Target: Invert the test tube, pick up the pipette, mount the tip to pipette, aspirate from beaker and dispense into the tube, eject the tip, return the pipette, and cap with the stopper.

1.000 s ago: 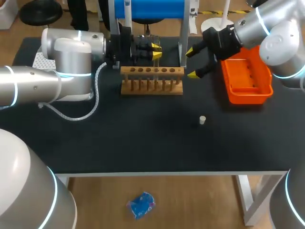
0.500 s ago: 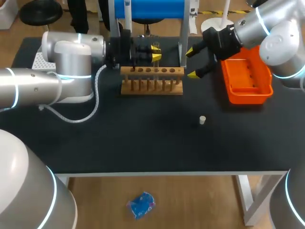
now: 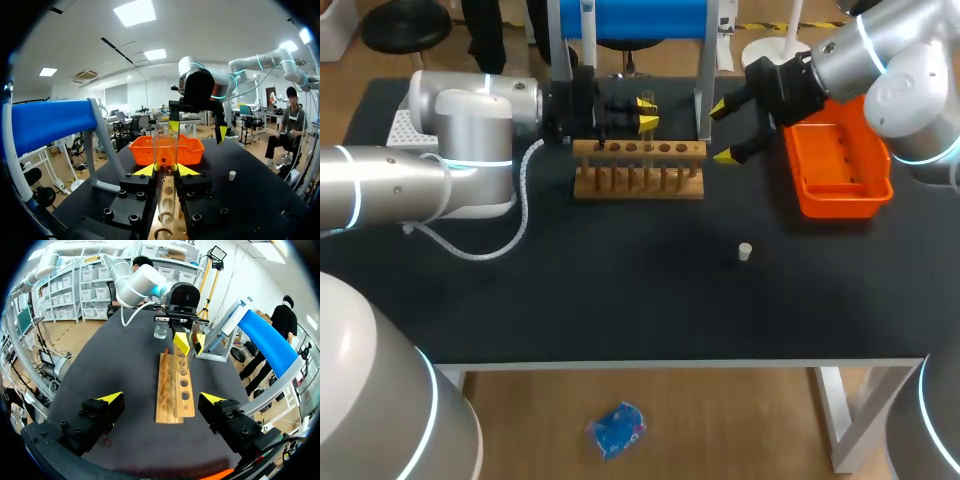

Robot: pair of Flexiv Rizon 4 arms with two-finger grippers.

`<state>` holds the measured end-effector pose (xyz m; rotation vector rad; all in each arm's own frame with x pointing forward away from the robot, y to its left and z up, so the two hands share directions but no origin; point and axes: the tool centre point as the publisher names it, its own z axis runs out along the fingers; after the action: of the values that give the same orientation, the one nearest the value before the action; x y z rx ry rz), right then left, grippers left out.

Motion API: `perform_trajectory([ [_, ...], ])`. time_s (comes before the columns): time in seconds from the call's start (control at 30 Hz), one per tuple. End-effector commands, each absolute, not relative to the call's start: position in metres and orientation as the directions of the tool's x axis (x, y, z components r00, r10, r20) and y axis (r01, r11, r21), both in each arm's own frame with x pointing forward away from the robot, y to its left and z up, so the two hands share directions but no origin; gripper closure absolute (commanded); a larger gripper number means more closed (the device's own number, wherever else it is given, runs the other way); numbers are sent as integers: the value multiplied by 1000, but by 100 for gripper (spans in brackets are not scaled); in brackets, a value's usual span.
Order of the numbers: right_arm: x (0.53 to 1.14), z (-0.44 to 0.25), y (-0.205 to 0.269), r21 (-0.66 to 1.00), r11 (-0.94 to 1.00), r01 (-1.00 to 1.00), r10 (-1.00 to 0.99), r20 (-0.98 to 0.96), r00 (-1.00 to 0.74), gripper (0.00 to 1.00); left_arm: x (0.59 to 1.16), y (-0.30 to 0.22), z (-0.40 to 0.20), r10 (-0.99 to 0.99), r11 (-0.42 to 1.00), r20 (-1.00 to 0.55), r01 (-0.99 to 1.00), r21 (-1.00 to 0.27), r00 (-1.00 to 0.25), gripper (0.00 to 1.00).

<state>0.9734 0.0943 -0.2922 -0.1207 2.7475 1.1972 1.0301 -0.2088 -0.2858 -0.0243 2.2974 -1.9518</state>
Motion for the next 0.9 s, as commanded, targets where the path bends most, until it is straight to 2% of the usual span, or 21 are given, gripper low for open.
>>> perform_trajectory([
  [0.03,973,-292,94,722,680,-130,-17,-162,-987,0,1031,-209,-288,-89,163,-90,75,-984,-992,100],
  [0.07,973,-292,94,722,680,-130,-17,-162,-987,0,1031,-209,-287,-101,164,-93,75,-984,-991,29],
  [0.1,973,-292,94,722,680,-130,-17,-162,-987,0,1031,-208,-285,-100,158,-90,73,-985,-991,0],
  [0.5,973,-292,94,722,680,-130,-17,-162,-987,0,1028,-179,-268,-175,206,-77,40,-978,-982,0],
  [0.9,973,-292,94,722,680,-130,-17,-162,-987,0,1013,-112,-251,-292,263,-47,-33,-964,-955,0],
])
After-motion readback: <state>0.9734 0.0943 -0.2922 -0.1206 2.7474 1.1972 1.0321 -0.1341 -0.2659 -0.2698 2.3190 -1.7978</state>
